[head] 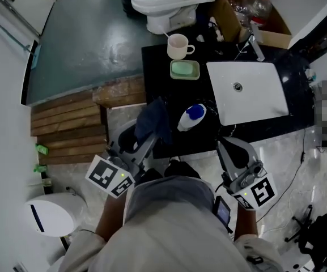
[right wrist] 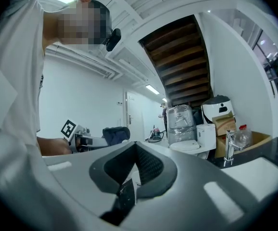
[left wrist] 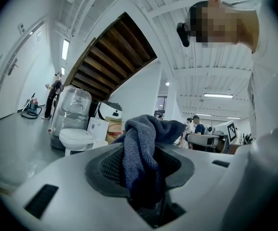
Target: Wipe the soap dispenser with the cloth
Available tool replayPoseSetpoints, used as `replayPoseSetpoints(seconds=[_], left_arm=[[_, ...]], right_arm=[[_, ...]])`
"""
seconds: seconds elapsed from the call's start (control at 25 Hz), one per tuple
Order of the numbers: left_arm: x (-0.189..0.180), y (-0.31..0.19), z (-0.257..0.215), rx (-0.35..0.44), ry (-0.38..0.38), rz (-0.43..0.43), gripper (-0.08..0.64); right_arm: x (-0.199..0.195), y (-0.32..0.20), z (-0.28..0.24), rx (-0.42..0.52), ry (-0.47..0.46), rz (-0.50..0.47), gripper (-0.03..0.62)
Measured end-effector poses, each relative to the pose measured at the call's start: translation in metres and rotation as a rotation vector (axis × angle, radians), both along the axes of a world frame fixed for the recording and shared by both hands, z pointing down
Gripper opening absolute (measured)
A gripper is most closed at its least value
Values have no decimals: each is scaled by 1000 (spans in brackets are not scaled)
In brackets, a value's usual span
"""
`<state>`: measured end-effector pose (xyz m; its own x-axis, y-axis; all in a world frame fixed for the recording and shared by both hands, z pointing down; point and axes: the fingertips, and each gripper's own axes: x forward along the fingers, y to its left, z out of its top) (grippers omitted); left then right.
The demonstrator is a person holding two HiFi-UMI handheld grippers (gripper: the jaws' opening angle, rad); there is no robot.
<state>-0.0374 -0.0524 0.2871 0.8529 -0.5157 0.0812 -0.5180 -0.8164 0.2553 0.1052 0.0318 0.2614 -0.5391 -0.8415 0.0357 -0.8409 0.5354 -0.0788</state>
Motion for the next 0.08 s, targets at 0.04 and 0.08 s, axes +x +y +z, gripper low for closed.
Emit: replayPoseSetpoints(seconds=[0.04,0.08], left_arm=[[-2,1,-2,-1,0,4,146],[-3,1,-3,-2,1,9,145]], right_arm=[[-1,1,-2,2,-3,7,-2],[-3,1,-5,4,-6,13,-2]])
